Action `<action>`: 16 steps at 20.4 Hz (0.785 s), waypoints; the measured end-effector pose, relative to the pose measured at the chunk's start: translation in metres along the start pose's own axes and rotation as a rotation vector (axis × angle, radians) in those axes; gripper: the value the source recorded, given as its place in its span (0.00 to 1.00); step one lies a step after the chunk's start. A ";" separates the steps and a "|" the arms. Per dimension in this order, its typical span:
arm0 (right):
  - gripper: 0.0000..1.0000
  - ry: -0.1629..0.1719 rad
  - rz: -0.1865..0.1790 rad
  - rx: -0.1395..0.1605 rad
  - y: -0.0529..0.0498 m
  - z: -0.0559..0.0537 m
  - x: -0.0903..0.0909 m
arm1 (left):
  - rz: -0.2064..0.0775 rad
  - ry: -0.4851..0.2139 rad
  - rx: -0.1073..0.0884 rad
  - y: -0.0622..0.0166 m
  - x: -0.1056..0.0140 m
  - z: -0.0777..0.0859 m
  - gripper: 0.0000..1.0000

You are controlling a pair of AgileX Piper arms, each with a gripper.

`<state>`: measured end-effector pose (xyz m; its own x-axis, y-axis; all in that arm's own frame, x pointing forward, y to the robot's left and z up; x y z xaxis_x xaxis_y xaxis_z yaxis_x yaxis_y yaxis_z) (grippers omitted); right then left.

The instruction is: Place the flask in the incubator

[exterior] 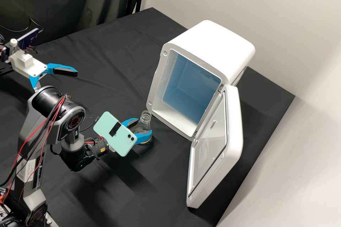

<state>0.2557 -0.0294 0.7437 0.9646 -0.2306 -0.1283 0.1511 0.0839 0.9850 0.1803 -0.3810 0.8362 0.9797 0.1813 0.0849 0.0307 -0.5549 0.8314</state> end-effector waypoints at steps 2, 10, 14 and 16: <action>0.00 0.000 0.000 0.000 0.000 0.000 0.000 | 0.000 0.000 0.000 0.0000 0.000 0.000 1.00; 0.00 0.002 -0.001 -0.001 0.000 0.000 0.000 | 0.000 -0.003 0.000 -0.0001 0.000 0.001 1.00; 0.00 0.004 -0.004 -0.002 -0.001 -0.001 0.000 | -0.001 -0.006 0.000 -0.0002 0.000 0.001 1.00; 0.00 0.004 -0.004 -0.001 0.000 -0.001 -0.002 | -0.001 -0.005 -0.001 -0.0002 0.000 0.001 1.00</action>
<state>0.2539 -0.0276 0.7437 0.9648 -0.2270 -0.1331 0.1555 0.0837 0.9843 0.1808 -0.3818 0.8354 0.9807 0.1777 0.0817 0.0311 -0.5541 0.8319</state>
